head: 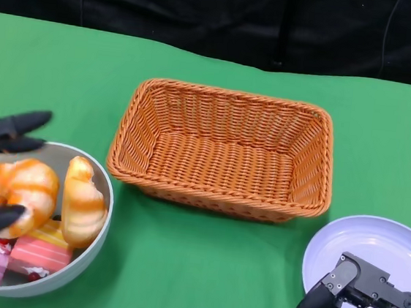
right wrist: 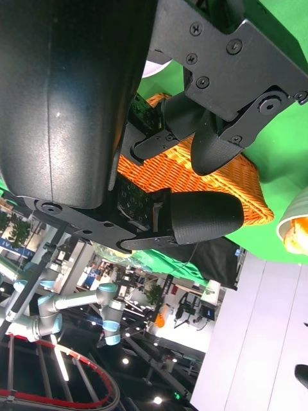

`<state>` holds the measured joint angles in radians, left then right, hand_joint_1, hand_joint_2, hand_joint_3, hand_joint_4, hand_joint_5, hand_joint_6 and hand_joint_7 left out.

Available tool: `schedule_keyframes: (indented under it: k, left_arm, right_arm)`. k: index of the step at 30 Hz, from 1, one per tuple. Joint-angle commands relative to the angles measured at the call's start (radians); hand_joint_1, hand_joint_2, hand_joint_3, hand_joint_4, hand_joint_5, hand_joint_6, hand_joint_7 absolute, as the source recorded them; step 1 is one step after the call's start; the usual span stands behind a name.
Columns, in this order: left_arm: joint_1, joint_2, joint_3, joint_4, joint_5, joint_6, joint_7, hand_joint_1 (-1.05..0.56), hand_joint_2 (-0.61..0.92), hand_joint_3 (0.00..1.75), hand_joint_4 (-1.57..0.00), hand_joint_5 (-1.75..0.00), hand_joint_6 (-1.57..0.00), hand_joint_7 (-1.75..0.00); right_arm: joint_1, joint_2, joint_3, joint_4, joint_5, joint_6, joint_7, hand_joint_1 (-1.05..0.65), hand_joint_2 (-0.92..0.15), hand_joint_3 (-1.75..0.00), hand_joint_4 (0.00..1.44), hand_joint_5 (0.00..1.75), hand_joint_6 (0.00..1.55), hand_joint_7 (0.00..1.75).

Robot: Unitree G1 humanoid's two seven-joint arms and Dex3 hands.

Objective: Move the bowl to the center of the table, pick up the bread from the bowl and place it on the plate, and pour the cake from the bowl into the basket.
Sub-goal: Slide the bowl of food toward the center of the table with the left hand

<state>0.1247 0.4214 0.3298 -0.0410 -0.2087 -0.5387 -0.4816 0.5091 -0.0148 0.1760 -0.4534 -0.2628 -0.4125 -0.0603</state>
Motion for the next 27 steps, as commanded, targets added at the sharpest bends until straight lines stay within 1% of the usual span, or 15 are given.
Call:
schedule_keyframes:
  k: [1, 4, 5, 7, 9, 13, 14, 16, 17, 20, 23, 24, 25, 27]
  left_arm:
    - [-0.041, 0.028, 0.046, 0.082, 0.018, -0.039, 0.034, -0.73, 0.92, 0.49, -0.09, -0.67, -0.34, -0.09]
    - [-0.068, 0.041, 0.066, 0.157, 0.039, -0.060, 0.056, -0.71, 0.92, 0.49, -0.01, -0.68, -0.30, -0.07]
    - [-0.073, 0.045, 0.075, 0.181, 0.072, -0.049, 0.087, -0.71, 0.92, 0.49, -0.01, -0.68, -0.29, -0.07]
    - [-0.075, 0.056, 0.089, 0.210, 0.144, -0.016, 0.151, -0.73, 0.92, 0.50, 0.00, -0.56, -0.27, -0.06]
    - [-0.076, 0.063, 0.091, 0.227, 0.193, 0.002, 0.195, -0.71, 0.92, 0.51, 0.00, -0.49, -0.26, -0.05]
    - [-0.082, 0.078, 0.076, 0.265, 0.252, 0.030, 0.246, -0.63, 0.92, 0.50, 0.00, -0.37, -0.23, -0.03]
    - [-0.084, 0.080, 0.070, 0.274, 0.262, 0.050, 0.252, -0.63, 0.92, 0.50, 0.00, -0.36, -0.23, -0.03]
    - [-0.095, 0.090, 0.051, 0.303, 0.298, 0.077, 0.270, -0.63, 0.92, 0.54, 0.00, -0.25, -0.18, -0.01]
    - [-0.098, 0.093, 0.045, 0.311, 0.309, 0.086, 0.277, -0.63, 0.92, 0.55, 0.00, -0.23, -0.17, -0.01]
    - [-0.120, 0.093, 0.023, 0.344, 0.318, 0.149, 0.285, -0.61, 0.92, 0.54, 0.00, -0.24, -0.16, -0.01]
    - [-0.123, 0.097, 0.014, 0.348, 0.315, 0.164, 0.291, -0.60, 0.92, 0.54, 0.00, -0.25, -0.16, -0.01]
    - [-0.138, 0.110, -0.011, 0.368, 0.337, 0.228, 0.275, -0.60, 0.92, 0.54, 0.00, -0.25, -0.16, -0.01]
    - [-0.149, 0.120, -0.032, 0.383, 0.352, 0.278, 0.262, -0.64, 0.92, 0.56, 0.00, -0.28, -0.16, -0.01]
    - [-0.166, 0.132, -0.058, 0.403, 0.360, 0.351, 0.244, -0.65, 0.92, 0.56, 0.00, -0.30, -0.16, -0.01]
  right_arm:
    - [0.000, -0.007, -0.002, 0.000, 0.001, -0.007, -0.002, -0.05, -0.28, -1.53, 0.93, 1.75, 0.83, 1.35]
    - [0.000, -0.007, -0.002, -0.002, 0.002, -0.004, 0.000, -0.05, -0.28, -1.53, 0.92, 1.75, 0.83, 1.35]
    - [0.002, -0.005, 0.000, -0.004, 0.005, 0.000, 0.000, -0.05, -0.28, -1.53, 0.92, 1.75, 0.83, 1.35]
    - [0.004, -0.003, 0.002, -0.008, 0.003, 0.002, -0.001, -0.05, -0.28, -1.53, 0.92, 1.75, 0.83, 1.35]
    - [0.003, -0.004, 0.001, -0.008, -0.003, -0.001, -0.004, -0.04, -0.28, -1.53, 0.91, 1.75, 0.83, 1.35]
    - [0.006, -0.003, 0.003, -0.015, -0.003, 0.005, -0.001, -0.04, -0.27, -1.54, 0.91, 1.75, 0.83, 1.35]
    - [0.006, -0.004, 0.003, -0.016, -0.004, 0.005, -0.001, -0.04, -0.27, -1.54, 0.91, 1.75, 0.83, 1.35]
    - [0.005, -0.007, 0.002, -0.014, -0.007, 0.000, -0.001, -0.04, -0.28, -1.54, 0.92, 1.75, 0.83, 1.35]
    - [0.005, -0.008, 0.001, -0.013, -0.008, -0.001, -0.001, -0.04, -0.28, -1.54, 0.92, 1.75, 0.83, 1.35]
    - [0.004, -0.007, 0.000, -0.012, -0.009, -0.002, -0.002, -0.04, -0.28, -1.54, 0.92, 1.75, 0.83, 1.35]
    - [0.004, -0.007, 0.000, -0.012, -0.010, -0.002, -0.002, -0.04, -0.28, -1.54, 0.93, 1.75, 0.83, 1.35]
    - [0.007, -0.007, 0.000, -0.015, -0.010, -0.002, -0.003, -0.04, -0.28, -1.54, 0.93, 1.75, 0.83, 1.35]
    - [0.009, -0.006, 0.000, -0.018, -0.010, -0.002, -0.003, -0.04, -0.28, -1.53, 0.92, 1.75, 0.83, 1.35]
    - [0.014, -0.005, 0.002, -0.024, -0.011, 0.001, -0.004, -0.04, -0.28, -1.52, 0.92, 1.75, 0.83, 1.35]
